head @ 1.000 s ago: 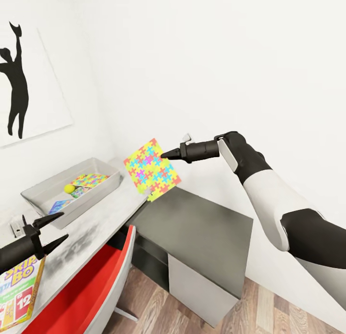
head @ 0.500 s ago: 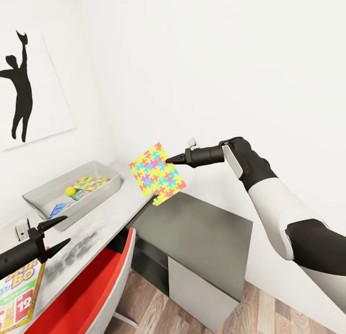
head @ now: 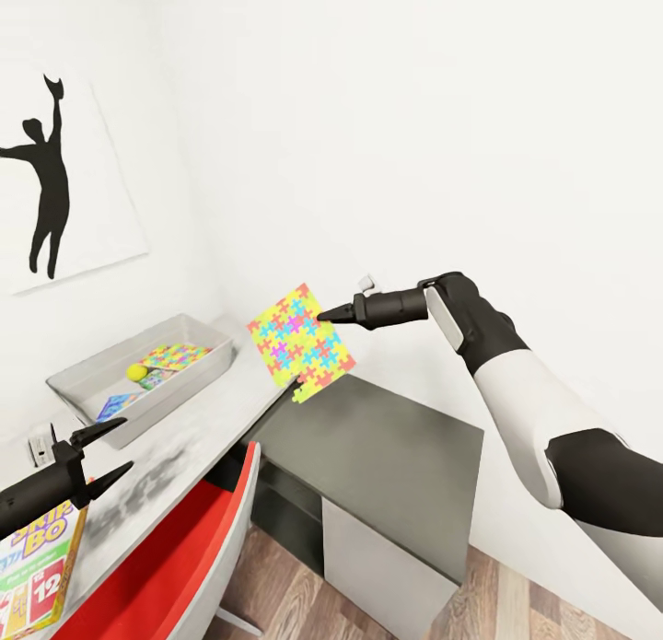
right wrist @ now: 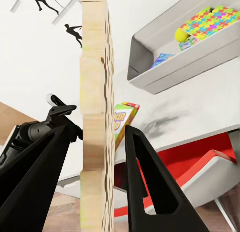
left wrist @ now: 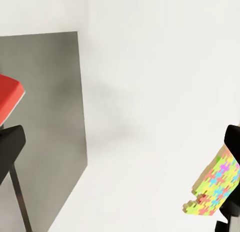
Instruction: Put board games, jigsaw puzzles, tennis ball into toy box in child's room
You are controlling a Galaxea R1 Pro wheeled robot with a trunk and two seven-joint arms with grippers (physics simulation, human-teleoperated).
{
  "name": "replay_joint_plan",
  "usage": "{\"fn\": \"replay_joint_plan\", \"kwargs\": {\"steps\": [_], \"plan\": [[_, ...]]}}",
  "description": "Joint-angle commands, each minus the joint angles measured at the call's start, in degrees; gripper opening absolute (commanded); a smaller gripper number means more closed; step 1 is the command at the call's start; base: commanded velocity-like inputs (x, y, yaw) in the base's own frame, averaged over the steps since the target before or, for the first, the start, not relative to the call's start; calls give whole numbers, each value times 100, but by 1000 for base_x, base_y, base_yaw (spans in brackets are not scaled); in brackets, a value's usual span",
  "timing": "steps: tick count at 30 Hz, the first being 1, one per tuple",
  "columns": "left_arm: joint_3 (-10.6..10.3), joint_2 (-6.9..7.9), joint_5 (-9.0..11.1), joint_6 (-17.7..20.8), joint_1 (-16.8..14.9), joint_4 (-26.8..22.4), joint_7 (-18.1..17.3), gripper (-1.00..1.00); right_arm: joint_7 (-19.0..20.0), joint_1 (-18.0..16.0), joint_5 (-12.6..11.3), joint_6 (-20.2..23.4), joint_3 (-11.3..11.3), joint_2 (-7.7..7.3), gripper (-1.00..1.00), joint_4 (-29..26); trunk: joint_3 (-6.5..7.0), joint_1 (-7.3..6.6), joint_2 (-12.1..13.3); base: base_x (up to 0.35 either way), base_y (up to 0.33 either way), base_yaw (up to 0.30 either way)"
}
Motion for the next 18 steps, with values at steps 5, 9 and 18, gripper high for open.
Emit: {"fn": "replay_joint_plan", "kwargs": {"steps": [5, 9, 18], "plan": [[13, -1, 57, 12, -3, 128, 60, 100, 20, 85, -11, 21, 6, 5, -100, 13, 5, 4, -12, 0, 0, 0], [15, 3, 44, 11, -5, 170, 57, 100, 43, 263, -26, 21, -28, 4, -100, 2, 7, 4, -12, 0, 0, 0], [210, -9, -104, 45, 26, 90, -9, 100, -537, 845, -9, 21, -42, 27, -100, -865, 8, 4, -12, 0, 0, 0]]}}
